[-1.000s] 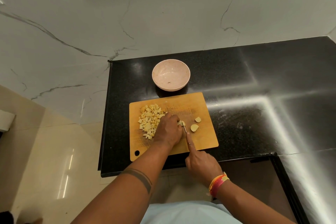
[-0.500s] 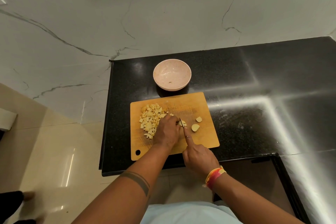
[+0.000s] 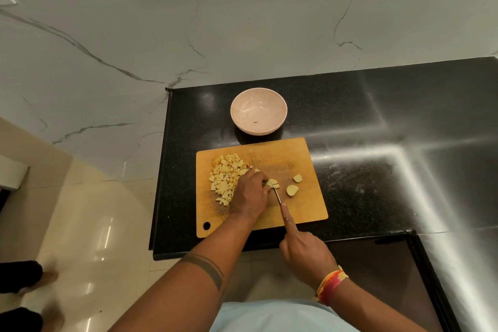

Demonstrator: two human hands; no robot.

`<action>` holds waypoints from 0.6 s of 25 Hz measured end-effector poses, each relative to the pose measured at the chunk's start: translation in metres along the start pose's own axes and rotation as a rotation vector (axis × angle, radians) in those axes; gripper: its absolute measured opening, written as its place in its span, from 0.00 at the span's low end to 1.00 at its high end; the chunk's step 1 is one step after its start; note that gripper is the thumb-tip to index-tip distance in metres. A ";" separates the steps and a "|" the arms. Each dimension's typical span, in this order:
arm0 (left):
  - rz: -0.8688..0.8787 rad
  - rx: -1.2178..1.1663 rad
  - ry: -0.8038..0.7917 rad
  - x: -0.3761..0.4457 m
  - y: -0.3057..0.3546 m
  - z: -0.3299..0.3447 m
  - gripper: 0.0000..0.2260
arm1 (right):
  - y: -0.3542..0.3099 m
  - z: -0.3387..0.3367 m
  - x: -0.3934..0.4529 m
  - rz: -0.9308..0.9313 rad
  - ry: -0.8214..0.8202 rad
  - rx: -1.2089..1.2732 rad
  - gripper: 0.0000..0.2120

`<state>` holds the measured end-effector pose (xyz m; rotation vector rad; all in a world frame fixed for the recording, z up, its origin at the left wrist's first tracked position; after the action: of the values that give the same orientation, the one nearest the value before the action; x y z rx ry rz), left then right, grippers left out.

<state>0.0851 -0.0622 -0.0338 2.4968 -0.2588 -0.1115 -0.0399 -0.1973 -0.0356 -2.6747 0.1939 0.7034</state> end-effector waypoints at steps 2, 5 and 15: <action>0.006 -0.033 0.010 -0.001 -0.003 -0.002 0.08 | -0.004 -0.002 0.005 -0.019 0.009 0.027 0.41; -0.002 -0.055 0.008 -0.004 -0.007 -0.002 0.09 | -0.012 -0.005 0.021 -0.018 0.016 0.043 0.41; -0.026 0.012 0.019 0.001 -0.004 0.000 0.05 | -0.016 -0.004 0.025 -0.010 -0.022 -0.004 0.40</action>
<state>0.0867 -0.0592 -0.0362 2.5123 -0.2192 -0.0970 -0.0125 -0.1848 -0.0398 -2.6686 0.1739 0.7304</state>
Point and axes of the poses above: each hand's wrist, its own x-axis towards the middle knuckle, its own z-axis out of the palm, y = z × x, the point moved 7 cm from there along x, towards the middle knuckle, and after that the axes turned 13 degrees about z, right-handed, at the moved point
